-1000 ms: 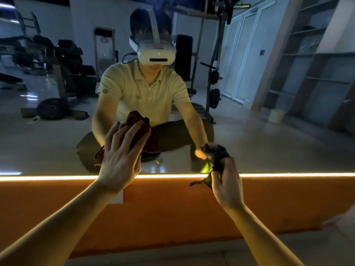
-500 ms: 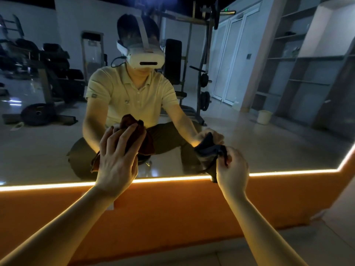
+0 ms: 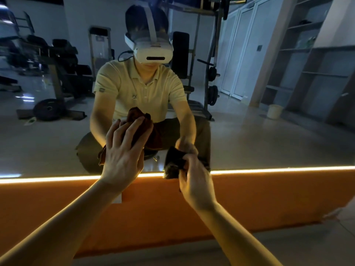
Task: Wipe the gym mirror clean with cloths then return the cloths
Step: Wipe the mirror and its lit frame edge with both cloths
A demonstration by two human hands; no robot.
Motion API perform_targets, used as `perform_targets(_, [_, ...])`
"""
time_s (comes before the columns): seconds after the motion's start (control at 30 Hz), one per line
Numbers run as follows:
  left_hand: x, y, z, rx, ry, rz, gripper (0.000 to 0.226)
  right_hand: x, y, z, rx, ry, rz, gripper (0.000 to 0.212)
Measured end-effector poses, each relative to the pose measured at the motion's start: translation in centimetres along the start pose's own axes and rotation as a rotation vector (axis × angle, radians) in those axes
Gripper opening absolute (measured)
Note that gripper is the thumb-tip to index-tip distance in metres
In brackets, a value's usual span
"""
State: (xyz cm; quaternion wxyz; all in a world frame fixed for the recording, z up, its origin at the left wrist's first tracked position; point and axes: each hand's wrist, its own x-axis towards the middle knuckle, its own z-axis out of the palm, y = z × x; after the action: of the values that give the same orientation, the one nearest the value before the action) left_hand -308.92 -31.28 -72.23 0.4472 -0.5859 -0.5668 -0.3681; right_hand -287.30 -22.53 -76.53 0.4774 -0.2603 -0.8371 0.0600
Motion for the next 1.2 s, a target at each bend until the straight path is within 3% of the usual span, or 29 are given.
perform_targets(0.07, [-0.1,-0.1,0.2,0.002,0.006,0.008,0.052,0.9,2.6,-1.9,-0.067,0.116,0.093,0.033])
perform_targets(0.2, [-0.3,-0.3,0.5,0.008,0.008,0.011,0.055,1.7,9.2,-7.6,-0.193,0.377,0.523,0.033])
perform_targets(0.27, [-0.2,-0.2,0.4,0.002,-0.003,-0.001,0.055,1.2,9.6,-7.4,-0.202,0.411,0.575,0.033])
perform_targets(0.57, [0.1,-1.0,-2.2,0.044,0.012,0.009,0.052,-0.4,2.9,-0.4,-0.176,0.263,0.222,0.021])
perform_targets(0.67, [-0.9,-2.3,-3.6,0.083,-0.009,-0.007,0.052,-0.6,-0.2,1.9,-0.212,0.183,-0.013,0.013])
perform_targets(0.8, [-2.3,-5.1,-5.2,0.122,-0.029,-0.039,0.053,-1.1,-7.1,7.9,-0.193,-0.005,-0.337,0.029])
perform_targets(0.87, [-2.5,-6.2,-5.6,0.133,-0.023,-0.05,0.05,-1.3,-8.8,9.5,-0.204,-0.096,-0.401,0.035])
perform_targets(0.93, [-2.7,-6.5,-5.5,0.127,-0.011,-0.048,0.05,-0.6,-8.3,8.9,-0.23,-0.083,-0.449,0.03])
perform_targets(1.03, [-2.7,-6.7,-5.0,0.105,0.004,-0.035,0.048,-0.1,-4.2,6.1,-0.295,0.055,-0.411,0.013])
perform_targets(1.17, [-3.0,-6.5,-4.2,0.072,0.029,-0.056,0.05,-1.7,1.8,1.5,-0.441,0.093,-0.101,0.007])
perform_targets(1.2, [-3.0,-6.4,-4.1,0.063,0.034,-0.053,0.05,-2.2,2.0,1.3,-0.463,0.109,-0.026,0.014])
